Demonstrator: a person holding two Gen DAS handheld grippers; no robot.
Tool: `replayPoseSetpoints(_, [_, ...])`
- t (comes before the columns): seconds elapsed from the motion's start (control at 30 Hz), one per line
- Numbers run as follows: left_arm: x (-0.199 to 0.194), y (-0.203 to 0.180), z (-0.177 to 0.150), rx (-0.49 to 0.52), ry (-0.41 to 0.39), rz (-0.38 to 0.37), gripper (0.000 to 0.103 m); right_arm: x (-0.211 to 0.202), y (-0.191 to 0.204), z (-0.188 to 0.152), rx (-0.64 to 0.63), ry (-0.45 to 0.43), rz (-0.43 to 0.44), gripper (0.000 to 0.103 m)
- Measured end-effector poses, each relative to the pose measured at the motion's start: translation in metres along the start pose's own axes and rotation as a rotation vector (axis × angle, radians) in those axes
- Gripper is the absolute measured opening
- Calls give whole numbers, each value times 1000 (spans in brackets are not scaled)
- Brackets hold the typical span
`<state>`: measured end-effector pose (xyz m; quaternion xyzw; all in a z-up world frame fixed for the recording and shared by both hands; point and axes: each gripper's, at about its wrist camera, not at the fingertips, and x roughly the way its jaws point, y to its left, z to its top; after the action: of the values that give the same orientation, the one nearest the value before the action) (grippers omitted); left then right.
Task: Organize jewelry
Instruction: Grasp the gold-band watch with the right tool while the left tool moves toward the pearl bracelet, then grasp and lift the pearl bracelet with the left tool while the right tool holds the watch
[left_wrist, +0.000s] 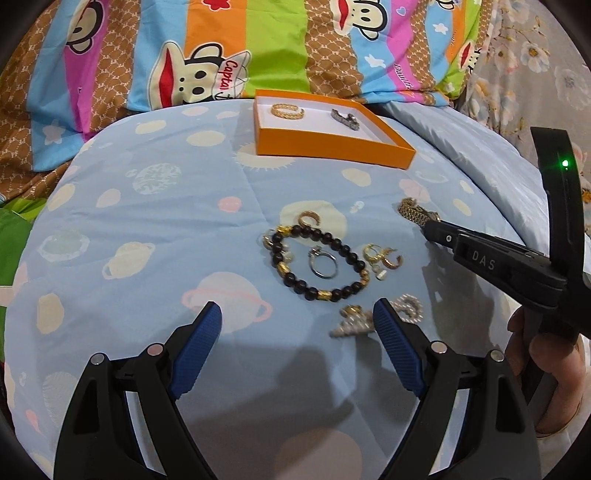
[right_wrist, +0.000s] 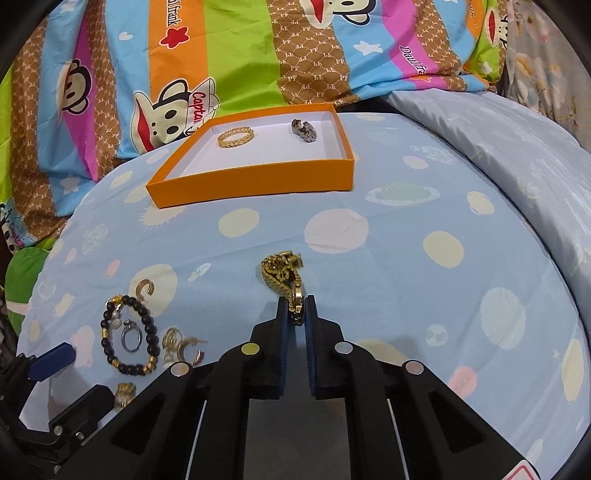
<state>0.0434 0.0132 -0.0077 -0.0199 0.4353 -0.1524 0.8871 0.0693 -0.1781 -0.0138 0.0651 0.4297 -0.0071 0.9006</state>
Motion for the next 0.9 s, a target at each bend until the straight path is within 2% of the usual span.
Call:
replayPoseSetpoints(0.23, [2, -21, -5, 52, 14, -29, 82, -26, -24, -25, 38, 1, -5, 8])
replayPoseSetpoints(0.37, [8, -25, -2, 31, 27, -54, 80, -31, -30, -32, 49, 2, 1, 8])
replayPoseSetpoints(0.57, [8, -32, -3, 54, 18, -64, 58, -30, -32, -33, 58, -1, 14, 8])
replayPoseSetpoints(0.63, [7, -34, -3, 64, 17, -83, 43, -30, -33, -34, 58, -1, 15, 8])
replayPoseSetpoints(0.67, [7, -35, -4, 72, 19, -97, 40, -30, -33, -34, 59, -1, 16, 8])
replayPoseSetpoints(0.7, [7, -37, -5, 79, 22, -104, 29, -30, -33, -34, 61, -1, 17, 8])
replayPoseSetpoints(0.73, [7, -38, -6, 87, 27, -110, 23, -30, -34, -34, 62, -1, 19, 8])
replayPoseSetpoints(0.9, [4, -43, -10, 99, 39, -151, 10, -30, -34, -34, 65, -2, 23, 8])
